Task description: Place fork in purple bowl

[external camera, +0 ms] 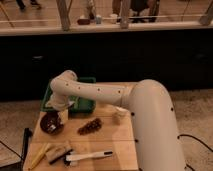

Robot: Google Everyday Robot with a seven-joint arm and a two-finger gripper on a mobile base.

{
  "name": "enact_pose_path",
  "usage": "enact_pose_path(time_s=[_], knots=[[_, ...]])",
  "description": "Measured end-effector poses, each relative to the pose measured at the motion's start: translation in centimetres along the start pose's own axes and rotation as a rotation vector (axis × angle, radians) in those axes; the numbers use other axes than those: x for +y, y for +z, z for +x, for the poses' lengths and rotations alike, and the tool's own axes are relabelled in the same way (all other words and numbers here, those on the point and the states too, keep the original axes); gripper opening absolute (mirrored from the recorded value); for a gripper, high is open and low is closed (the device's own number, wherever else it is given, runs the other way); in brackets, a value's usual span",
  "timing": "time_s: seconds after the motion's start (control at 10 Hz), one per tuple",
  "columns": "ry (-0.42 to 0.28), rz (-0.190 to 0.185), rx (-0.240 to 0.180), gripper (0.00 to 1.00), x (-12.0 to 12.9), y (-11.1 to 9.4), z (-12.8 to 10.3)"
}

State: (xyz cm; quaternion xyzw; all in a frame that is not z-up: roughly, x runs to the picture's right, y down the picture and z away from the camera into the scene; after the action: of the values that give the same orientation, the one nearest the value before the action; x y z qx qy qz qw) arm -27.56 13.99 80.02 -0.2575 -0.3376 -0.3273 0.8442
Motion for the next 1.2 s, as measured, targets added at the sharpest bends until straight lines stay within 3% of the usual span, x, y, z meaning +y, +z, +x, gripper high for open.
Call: enact_pose_path(time_s=[0.6, 1.2], knots=[[0.008, 0.04, 0.016, 0.8, 0.46, -0.75, 0.3], [0.008, 0.041, 0.015, 0.8, 0.44, -0.75, 0.27]])
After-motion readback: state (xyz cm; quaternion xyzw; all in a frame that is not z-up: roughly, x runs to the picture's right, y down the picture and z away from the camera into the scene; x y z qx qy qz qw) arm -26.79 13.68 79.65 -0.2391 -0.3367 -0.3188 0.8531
